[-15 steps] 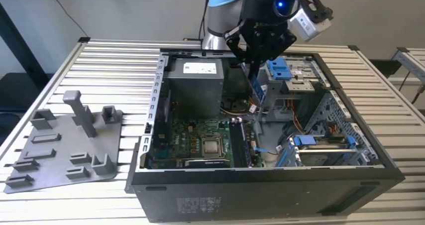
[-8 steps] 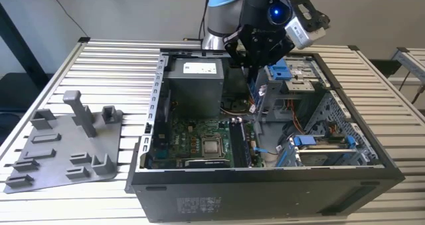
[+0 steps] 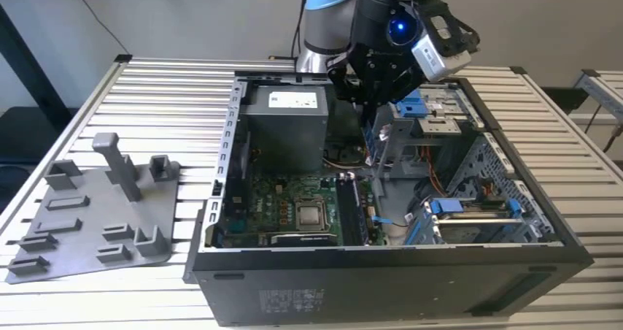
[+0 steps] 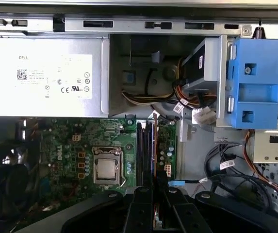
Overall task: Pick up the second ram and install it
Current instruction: 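Insert the second ram into the second slot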
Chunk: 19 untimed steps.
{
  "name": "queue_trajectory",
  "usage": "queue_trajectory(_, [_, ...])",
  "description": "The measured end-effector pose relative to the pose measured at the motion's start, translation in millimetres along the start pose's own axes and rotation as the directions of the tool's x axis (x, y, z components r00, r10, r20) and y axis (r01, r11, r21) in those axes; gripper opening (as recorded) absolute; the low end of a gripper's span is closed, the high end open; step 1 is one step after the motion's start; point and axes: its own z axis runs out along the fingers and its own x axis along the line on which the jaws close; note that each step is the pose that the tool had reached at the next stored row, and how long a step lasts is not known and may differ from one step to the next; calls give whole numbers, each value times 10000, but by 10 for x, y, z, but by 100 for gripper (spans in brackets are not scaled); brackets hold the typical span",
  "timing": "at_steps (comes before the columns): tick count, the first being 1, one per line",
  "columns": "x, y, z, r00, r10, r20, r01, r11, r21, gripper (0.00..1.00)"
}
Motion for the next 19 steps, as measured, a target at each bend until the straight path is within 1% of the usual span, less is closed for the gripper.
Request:
queue_trajectory(2, [0, 0, 0, 10000, 2, 0, -2, 10000, 0, 14])
queue_trajectory(4, [0, 0, 16, 10000, 15, 3, -15, 10000, -8, 14])
queue_trajectory(13, [-6, -1, 154, 9999, 112, 13, -112, 9999, -5, 14])
queue_trajectory(15, [-27, -2, 190, 9999, 124, 14, -124, 9999, -5, 14])
queue_trajectory(19, [-116, -2, 263, 9998, 213, 14, -213, 9998, -4, 14])
